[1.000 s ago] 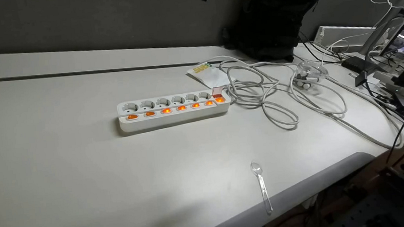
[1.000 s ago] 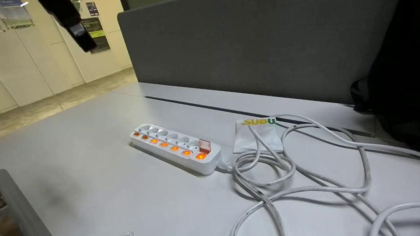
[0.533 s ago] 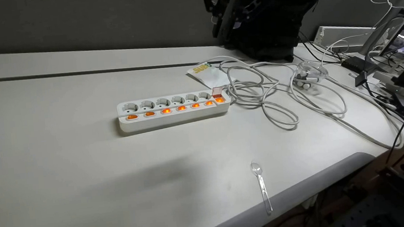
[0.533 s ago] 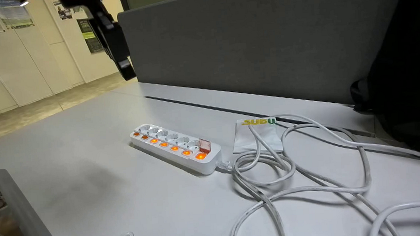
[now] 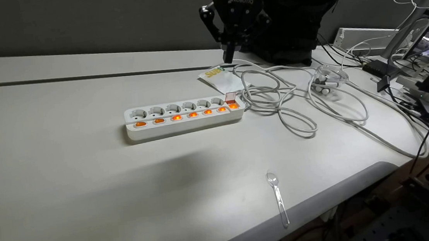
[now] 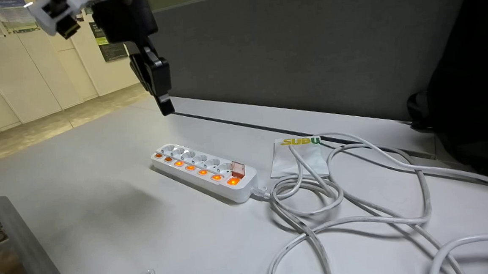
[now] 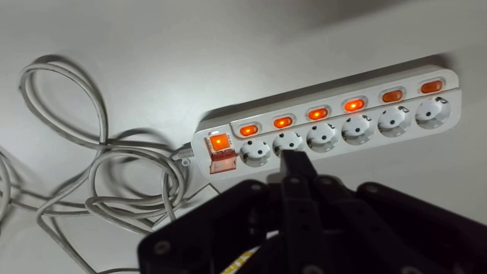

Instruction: Turn off the third switch from the right side of the adapter

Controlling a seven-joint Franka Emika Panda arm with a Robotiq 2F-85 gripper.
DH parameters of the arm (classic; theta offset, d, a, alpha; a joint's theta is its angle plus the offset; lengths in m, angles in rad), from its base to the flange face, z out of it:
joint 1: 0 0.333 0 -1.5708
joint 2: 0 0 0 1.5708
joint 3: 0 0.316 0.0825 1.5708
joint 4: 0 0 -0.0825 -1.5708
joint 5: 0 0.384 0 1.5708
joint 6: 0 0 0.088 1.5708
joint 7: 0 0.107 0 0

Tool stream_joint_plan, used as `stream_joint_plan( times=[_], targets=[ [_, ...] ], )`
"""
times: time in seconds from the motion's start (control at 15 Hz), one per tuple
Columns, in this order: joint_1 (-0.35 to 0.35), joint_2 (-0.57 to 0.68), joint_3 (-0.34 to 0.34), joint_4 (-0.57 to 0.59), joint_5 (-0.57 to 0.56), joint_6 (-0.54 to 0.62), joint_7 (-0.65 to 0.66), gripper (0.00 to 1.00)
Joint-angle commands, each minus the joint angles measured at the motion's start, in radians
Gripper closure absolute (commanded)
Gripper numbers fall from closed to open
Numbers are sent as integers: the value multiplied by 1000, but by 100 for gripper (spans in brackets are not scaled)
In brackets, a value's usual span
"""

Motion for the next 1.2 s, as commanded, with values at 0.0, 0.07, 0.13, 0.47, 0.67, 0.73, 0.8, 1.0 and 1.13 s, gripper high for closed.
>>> stream_joint_plan(
  times=[0.0, 0.07, 0.13, 0.47, 0.67, 0.73, 0.8, 1.0, 1.13],
  targets=[
    [44, 55, -48, 39, -146, -20, 137, 100],
    [53, 68, -58, 41, -184, -18, 166, 100],
    [62, 84, -67, 44, -212, -16, 188, 100],
    [80, 89, -87, 22, -194, 0, 149, 99],
    [81, 91, -88, 27, -196, -1, 150, 99],
    [81, 91, -88, 28, -196, -1, 150, 100],
    [84, 103, -93, 33, -205, 6, 164, 100],
    [85, 152, -106, 57, -187, 18, 136, 100],
    [86, 191, -122, 73, -190, 28, 133, 100]
  ],
)
